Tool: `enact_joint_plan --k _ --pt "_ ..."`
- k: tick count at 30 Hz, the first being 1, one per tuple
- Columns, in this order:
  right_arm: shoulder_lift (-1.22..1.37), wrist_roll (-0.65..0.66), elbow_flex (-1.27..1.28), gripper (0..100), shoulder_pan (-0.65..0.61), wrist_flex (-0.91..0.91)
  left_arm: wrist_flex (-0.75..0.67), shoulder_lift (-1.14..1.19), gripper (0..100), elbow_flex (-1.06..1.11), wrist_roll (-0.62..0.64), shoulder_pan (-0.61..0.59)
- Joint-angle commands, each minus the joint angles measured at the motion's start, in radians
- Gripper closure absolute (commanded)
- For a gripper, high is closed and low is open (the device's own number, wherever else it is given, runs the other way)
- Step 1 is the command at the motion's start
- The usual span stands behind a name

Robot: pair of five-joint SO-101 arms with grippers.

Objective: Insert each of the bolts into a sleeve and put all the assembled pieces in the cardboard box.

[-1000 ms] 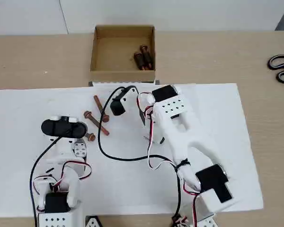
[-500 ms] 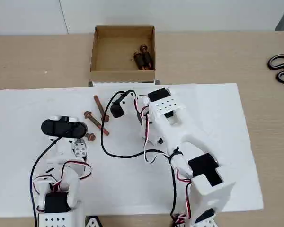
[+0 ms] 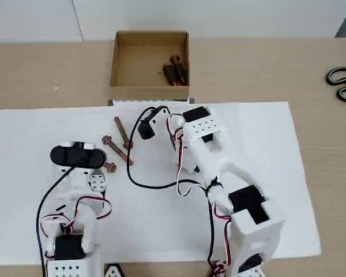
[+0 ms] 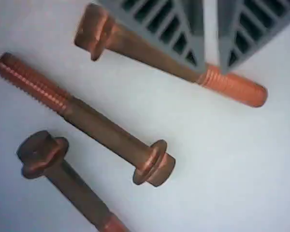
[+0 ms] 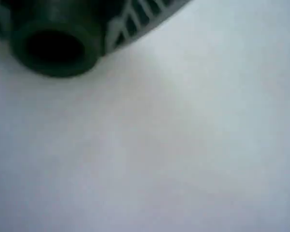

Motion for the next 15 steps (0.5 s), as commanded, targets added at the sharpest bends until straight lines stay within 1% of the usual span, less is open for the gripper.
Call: enact_joint_plan --k 1,4,9,12,15 --pt "-0.074 -0.012 -0.035 98.8 -0.008 0.044 -0.021 -0.008 99 -0.010 0.006 0.002" --pt "-0.160 -0.058 -0.110 99.1 -0.007 0.124 -0.021 -0.006 99 -0.010 0.006 0.003" --pt "-0.274 -0.129 -0.206 99.1 -0.004 0.282 -0.015 -0.006 99 -0.008 0.003 0.049" --pt "-0.338 -0.155 -0.244 99.2 0.031 0.360 -0.015 -0.006 99 -0.008 0.005 0.049" --pt "-0.412 -0.163 -0.250 99.6 0.107 0.380 -0.015 -0.006 99 -0.008 0.005 0.049"
